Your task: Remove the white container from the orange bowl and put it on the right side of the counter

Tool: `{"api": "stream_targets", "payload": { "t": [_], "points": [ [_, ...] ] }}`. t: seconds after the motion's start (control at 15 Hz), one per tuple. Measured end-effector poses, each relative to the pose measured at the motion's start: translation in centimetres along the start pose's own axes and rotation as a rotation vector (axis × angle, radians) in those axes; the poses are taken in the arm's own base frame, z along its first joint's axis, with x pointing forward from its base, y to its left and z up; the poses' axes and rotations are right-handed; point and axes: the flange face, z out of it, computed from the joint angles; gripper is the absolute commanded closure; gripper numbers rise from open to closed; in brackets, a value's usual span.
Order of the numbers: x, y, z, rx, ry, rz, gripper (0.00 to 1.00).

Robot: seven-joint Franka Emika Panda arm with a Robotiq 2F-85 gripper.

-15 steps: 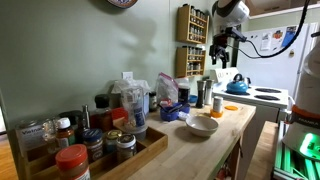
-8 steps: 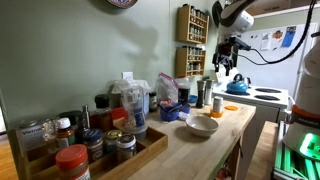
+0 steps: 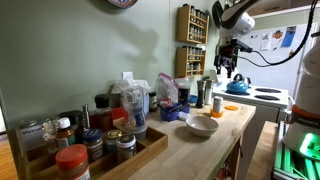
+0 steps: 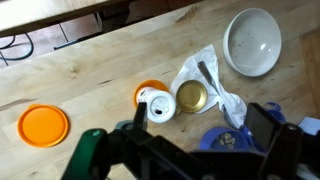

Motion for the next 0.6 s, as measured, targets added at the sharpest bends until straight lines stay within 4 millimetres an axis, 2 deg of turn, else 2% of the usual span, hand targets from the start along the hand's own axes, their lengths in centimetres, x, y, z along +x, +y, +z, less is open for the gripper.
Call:
{"api": "stream_targets", "payload": {
  "t": [0.2, 0.6],
  "points": [
    [0.3, -0.2, 1.1, -0.013, 0.019, -0.029, 0.00],
    [1.5, 0.3, 6.2, -0.069, 0.175, -0.032, 0.00]
  ]
}}
